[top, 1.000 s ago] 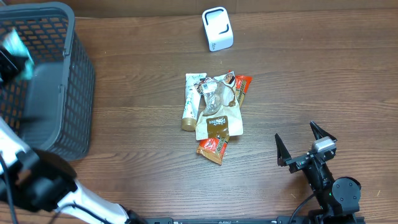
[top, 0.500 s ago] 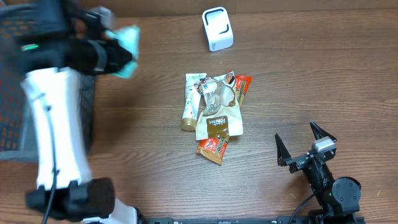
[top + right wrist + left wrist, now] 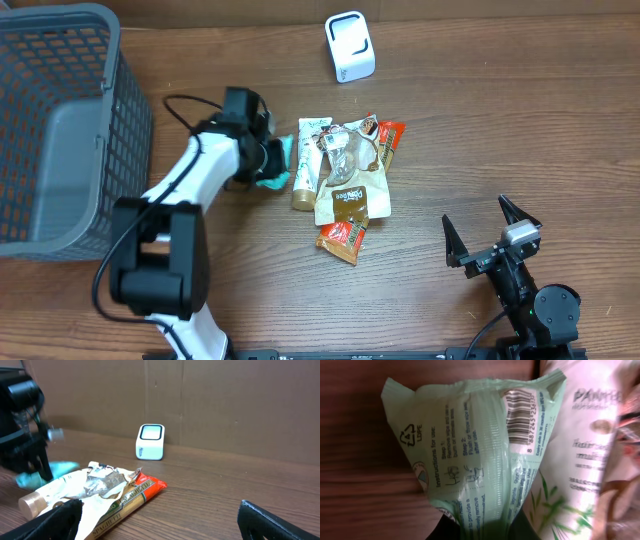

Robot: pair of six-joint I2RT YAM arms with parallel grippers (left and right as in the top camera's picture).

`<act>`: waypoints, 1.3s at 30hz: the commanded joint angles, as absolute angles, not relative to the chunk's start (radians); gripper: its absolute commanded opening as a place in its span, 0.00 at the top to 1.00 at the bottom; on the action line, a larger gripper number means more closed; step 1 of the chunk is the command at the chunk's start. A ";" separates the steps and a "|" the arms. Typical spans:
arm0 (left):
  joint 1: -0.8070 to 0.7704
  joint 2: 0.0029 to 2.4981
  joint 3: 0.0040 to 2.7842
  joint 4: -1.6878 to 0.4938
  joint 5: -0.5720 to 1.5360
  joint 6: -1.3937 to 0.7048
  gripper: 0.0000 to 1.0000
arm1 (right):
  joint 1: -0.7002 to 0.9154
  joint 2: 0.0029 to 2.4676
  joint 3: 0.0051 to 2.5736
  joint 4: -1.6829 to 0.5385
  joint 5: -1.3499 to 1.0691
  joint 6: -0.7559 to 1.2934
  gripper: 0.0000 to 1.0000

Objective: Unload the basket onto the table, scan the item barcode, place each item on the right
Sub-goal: 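Grasp the green wipes packet and carry it beside the pile, then reach the right gripper to the pile and grasp the mushroom bag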

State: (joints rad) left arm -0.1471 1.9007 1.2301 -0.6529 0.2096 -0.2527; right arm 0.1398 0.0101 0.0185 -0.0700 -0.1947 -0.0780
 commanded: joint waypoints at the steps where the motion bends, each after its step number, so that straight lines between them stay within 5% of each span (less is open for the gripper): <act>1: -0.207 1.958 1.213 -0.608 0.309 -0.308 0.88 | 0.147 0.003 0.008 -0.064 -0.196 -0.075 0.00; 5: -0.275 2.001 1.213 -0.540 0.349 -0.307 0.64 | 0.147 0.003 0.008 -0.064 -0.196 -0.075 0.00; 11: -0.299 1.995 1.246 -0.581 0.305 -0.321 0.00 | 0.147 0.003 0.008 -0.064 -0.196 -0.075 0.00; 28: -0.188 1.531 1.509 -1.021 0.249 -0.262 0.00 | 0.147 0.003 0.008 -0.065 -0.196 -0.075 0.00; 39: -0.181 1.172 1.510 -1.098 0.259 -0.262 0.00 | 0.147 0.003 0.009 0.056 -0.257 -0.049 0.00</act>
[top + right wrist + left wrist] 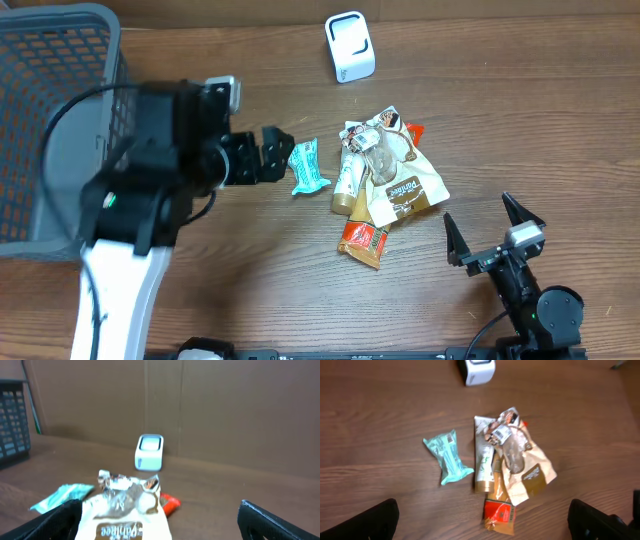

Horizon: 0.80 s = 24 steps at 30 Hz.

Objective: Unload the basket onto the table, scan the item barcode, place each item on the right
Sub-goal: 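Reach the right gripper to the pile and grasp the mushroom bag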

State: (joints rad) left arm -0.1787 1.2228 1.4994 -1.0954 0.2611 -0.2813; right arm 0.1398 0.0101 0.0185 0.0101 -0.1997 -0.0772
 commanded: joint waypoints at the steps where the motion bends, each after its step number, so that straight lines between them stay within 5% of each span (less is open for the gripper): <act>1: -0.181 1.159 1.510 -1.098 0.259 -0.262 0.00 | 0.147 0.003 0.009 0.079 -0.287 -0.035 0.00; 11: -0.182 1.153 1.510 -1.100 0.258 -0.262 0.00 | 0.068 0.214 0.329 -0.085 -0.490 -0.001 0.01; 24: -0.182 1.230 1.510 -1.101 0.259 -0.262 0.00 | -0.140 1.264 1.313 -0.932 -0.750 -0.184 0.00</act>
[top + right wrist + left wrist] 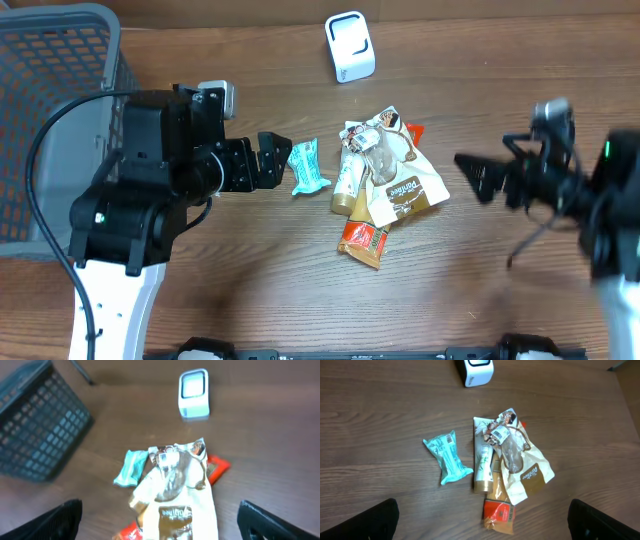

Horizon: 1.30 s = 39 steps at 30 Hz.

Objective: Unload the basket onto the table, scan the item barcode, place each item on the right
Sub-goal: 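Reach the right gripper to the pile and grasp the mushroom bag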

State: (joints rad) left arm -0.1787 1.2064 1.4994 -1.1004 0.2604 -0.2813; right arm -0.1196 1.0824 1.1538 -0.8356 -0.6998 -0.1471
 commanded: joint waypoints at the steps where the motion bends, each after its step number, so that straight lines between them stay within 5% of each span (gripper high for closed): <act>1: -0.182 1.237 1.510 -1.101 0.259 -0.262 0.00 | -0.140 1.319 1.353 -0.966 -0.750 -0.184 0.00; 16: -0.182 1.376 1.510 -1.100 0.258 -0.262 0.00 | -0.101 1.933 1.433 -1.029 -0.831 -0.453 0.00; 28: -0.182 1.504 1.510 -1.100 0.258 -0.262 0.00 | 0.037 2.123 1.431 -1.015 -0.986 -0.472 0.01; 32: -0.182 1.547 1.510 -1.100 0.257 -0.262 0.00 | 0.115 2.123 1.431 -0.964 -1.002 -0.389 0.19; 36: -0.183 1.583 1.510 -1.099 0.255 -0.262 0.00 | 0.177 2.124 1.427 -0.851 -0.918 -0.187 0.72; 39: -0.184 1.610 1.510 -1.100 0.254 -0.262 0.00 | 0.192 2.124 1.427 -0.802 -0.883 -0.100 0.96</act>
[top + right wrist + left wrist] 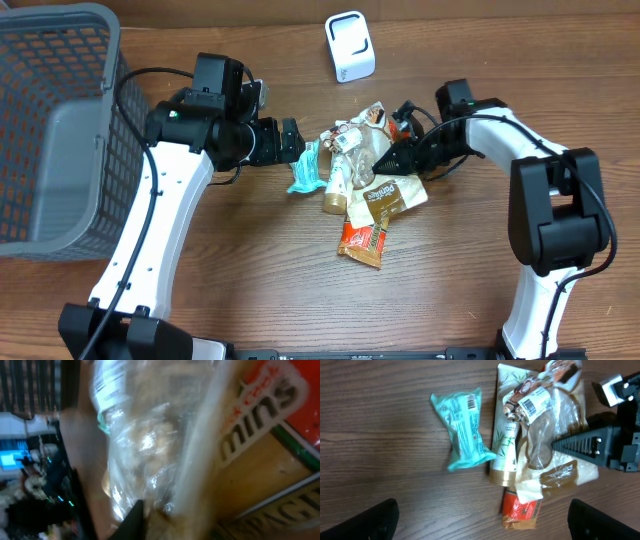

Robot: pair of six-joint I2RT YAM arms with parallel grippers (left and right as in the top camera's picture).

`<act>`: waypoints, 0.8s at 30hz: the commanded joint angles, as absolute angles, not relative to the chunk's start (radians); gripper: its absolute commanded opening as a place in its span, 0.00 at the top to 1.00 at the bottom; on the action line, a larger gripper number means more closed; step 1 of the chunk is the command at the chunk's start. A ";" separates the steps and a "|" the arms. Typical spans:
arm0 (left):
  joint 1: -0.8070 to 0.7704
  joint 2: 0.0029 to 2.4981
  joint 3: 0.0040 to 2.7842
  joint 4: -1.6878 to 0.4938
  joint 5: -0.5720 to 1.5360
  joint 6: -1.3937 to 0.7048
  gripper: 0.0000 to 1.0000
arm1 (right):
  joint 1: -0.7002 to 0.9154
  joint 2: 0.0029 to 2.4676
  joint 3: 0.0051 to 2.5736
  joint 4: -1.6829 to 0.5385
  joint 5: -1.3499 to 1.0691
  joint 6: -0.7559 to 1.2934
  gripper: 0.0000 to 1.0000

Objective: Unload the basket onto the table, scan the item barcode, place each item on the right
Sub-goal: 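Reach the right gripper to the pile and grasp the mushroom bag, then lift the mushroom bag with the right gripper toward the scanner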

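Note:
The clear bag (368, 148) with a white barcode label (535, 401) lies on top of a pile of packets. My right gripper (392, 160) reaches into the pile from the right, narrowed on the bag. One dark finger (136, 516) presses against the clear film (150, 445); the other finger is hidden. My left gripper (290, 140) hangs open above the table, left of the pile, near a teal packet (465, 427). The white scanner (350, 45) stands at the back.
A grey basket (60, 130) fills the left side. The pile also holds a pale tube (506, 442), a tan pouch (392, 190) and a red spaghetti packet (521, 510).
My right gripper was open, high to the right of the pile; now it is low, narrowed on the clear bag. The left arm has dropped closer to the teal packet and pile.
My left gripper was shut on the teal packet beside the pile, with the right arm parked at the front. Then the left gripper was open and high, the packet lying on the table. The right arm stood open over the pile's right, and now grips the clear bag.

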State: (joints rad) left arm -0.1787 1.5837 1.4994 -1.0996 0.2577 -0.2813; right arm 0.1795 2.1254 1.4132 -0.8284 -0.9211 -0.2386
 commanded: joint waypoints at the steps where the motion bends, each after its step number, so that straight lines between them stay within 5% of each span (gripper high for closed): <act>1: -0.184 1.616 1.510 -1.099 0.254 -0.262 0.00 | 0.192 2.124 1.427 -0.792 -0.884 -0.086 0.96; 24: -0.184 1.679 1.510 -1.099 0.252 -0.262 0.00 | 0.134 1.712 1.474 -0.921 -0.921 -0.154 0.96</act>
